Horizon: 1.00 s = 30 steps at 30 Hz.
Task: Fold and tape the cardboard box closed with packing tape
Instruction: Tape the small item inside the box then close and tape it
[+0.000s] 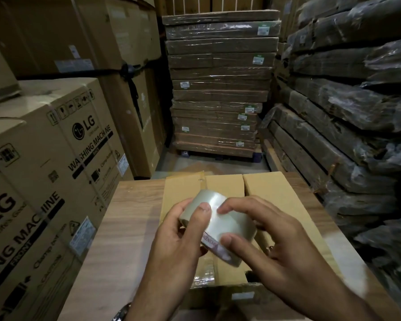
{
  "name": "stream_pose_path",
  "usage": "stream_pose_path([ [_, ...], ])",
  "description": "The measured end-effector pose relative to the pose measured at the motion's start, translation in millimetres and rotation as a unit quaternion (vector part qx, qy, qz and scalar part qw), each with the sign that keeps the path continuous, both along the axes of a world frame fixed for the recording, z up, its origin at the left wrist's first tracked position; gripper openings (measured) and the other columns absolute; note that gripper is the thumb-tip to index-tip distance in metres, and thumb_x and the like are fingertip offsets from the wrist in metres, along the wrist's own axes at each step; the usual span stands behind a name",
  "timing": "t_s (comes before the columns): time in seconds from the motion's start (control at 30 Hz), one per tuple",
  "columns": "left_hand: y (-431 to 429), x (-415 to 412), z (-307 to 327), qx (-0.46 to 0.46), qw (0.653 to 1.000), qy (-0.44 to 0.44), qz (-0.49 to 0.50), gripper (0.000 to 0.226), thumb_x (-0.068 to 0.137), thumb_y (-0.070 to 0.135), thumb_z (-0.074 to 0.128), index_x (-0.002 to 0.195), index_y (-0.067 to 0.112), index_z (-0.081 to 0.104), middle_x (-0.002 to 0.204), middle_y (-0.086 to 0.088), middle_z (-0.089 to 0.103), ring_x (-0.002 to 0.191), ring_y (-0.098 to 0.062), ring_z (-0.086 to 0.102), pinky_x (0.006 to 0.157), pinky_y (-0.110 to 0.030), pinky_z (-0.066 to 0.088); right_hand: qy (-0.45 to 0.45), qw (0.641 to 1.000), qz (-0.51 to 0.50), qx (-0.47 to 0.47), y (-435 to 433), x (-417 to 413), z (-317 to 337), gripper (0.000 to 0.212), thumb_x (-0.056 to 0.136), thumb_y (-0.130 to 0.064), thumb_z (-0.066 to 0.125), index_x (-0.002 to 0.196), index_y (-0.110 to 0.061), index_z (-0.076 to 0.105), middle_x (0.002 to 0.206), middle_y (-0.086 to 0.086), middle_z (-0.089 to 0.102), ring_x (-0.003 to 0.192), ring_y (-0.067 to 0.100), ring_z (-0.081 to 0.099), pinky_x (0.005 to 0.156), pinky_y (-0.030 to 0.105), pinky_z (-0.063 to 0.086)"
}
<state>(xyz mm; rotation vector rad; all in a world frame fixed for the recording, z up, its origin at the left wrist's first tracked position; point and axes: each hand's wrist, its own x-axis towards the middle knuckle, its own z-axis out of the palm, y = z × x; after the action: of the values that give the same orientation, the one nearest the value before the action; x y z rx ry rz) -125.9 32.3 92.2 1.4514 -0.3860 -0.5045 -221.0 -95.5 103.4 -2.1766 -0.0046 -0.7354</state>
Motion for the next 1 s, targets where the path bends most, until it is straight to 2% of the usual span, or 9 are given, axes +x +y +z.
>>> stream_pose_path([
  [0.1,-2.3,0.0,3.9,0.015,1.000,-0.007,0.015,0.040,0.070,0.057,0.052,0.097,0.030,0.065,0.082,0.017,0.071,0.075,-0.002,0.069,0.072,-0.041,0.060,0.005,1.000,0.011,0.026,-2.9,-0.7,1.9,0.021,0.080,-0.038,0.068,0.101,-0.037,0.062,0.101,-0.019,0.061,0.087,0.010,0.061,0.063,0.018,0.051],
  [0.17,-3.9,-0.9,4.5,0.030,0.999,0.004,0.022,0.024,0.081,0.051,0.052,0.089,0.033,0.065,0.079,0.023,0.069,0.071,0.001,0.067,0.070,-0.040,0.059,-0.002,0.999,0.015,0.037,-2.7,-1.4,0.9,0.021,0.079,-0.039,0.070,0.098,-0.036,0.064,0.097,-0.017,0.062,0.083,0.011,0.061,0.060,0.020,0.052],
  [0.23,-5.3,-1.0,4.0,0.044,0.999,-0.002,0.030,0.018,0.088,0.049,0.053,0.084,0.038,0.067,0.079,0.022,0.068,0.071,0.000,0.066,0.076,-0.046,0.059,-0.001,0.999,0.009,0.043,-2.4,-2.2,0.1,0.024,0.077,-0.043,0.070,0.100,-0.037,0.064,0.097,-0.016,0.063,0.083,0.012,0.062,0.060,0.022,0.053],
  [0.37,-7.0,-0.8,2.0,0.053,0.998,-0.023,0.037,0.015,0.089,0.053,0.052,0.088,0.044,0.064,0.083,0.018,0.068,0.072,-0.003,0.066,0.079,-0.052,0.057,0.006,0.998,0.005,0.062,-1.8,-2.9,0.2,0.026,0.073,-0.046,0.072,0.096,-0.035,0.066,0.094,-0.013,0.063,0.076,0.015,0.062,0.057,0.031,0.055],
  [0.47,-7.5,-1.0,1.9,0.059,0.997,-0.043,0.025,0.032,0.081,0.063,0.055,0.090,0.034,0.064,0.081,0.009,0.068,0.073,-0.009,0.067,0.076,-0.053,0.057,0.017,0.998,0.007,0.060,-3.6,-4.6,0.3,0.028,0.070,-0.048,0.074,0.095,-0.037,0.066,0.096,-0.015,0.063,0.076,0.015,0.063,0.054,0.032,0.056],
  [0.57,-8.0,0.7,0.4,0.067,0.996,-0.054,0.021,0.051,0.064,0.070,0.048,0.091,0.030,0.064,0.080,0.007,0.067,0.076,-0.013,0.067,0.076,-0.052,0.058,0.029,0.999,0.017,0.024,-4.9,-6.4,-1.7,0.047,0.062,-0.051,0.081,0.103,-0.040,0.061,0.103,-0.016,0.061,0.083,0.014,0.062,0.059,0.029,0.057],
  [0.73,-9.1,3.0,-2.1,0.082,0.995,-0.055,0.023,0.041,0.076,0.066,0.050,0.087,0.029,0.064,0.076,0.008,0.066,0.073,-0.012,0.066,0.073,-0.050,0.058,0.018,0.999,-0.001,-0.047,-3.2,-8.0,-7.7,0.056,0.063,-0.060,0.078,0.110,-0.044,0.055,0.106,-0.020,0.057,0.088,0.007,0.059,0.059,0.023,0.055],
  [1.0,-11.1,4.3,-5.2,0.092,0.992,-0.083,0.024,0.049,0.064,0.071,0.046,0.085,0.030,0.064,0.074,0.006,0.064,0.071,-0.014,0.065,0.064,-0.041,0.055,0.016,0.999,-0.026,-0.044,-1.2,-8.9,-10.7,0.053,0.057,-0.052,0.082,0.102,-0.046,0.055,0.097,-0.020,0.055,0.076,0.003,0.053,0.056,0.021,0.052],
])
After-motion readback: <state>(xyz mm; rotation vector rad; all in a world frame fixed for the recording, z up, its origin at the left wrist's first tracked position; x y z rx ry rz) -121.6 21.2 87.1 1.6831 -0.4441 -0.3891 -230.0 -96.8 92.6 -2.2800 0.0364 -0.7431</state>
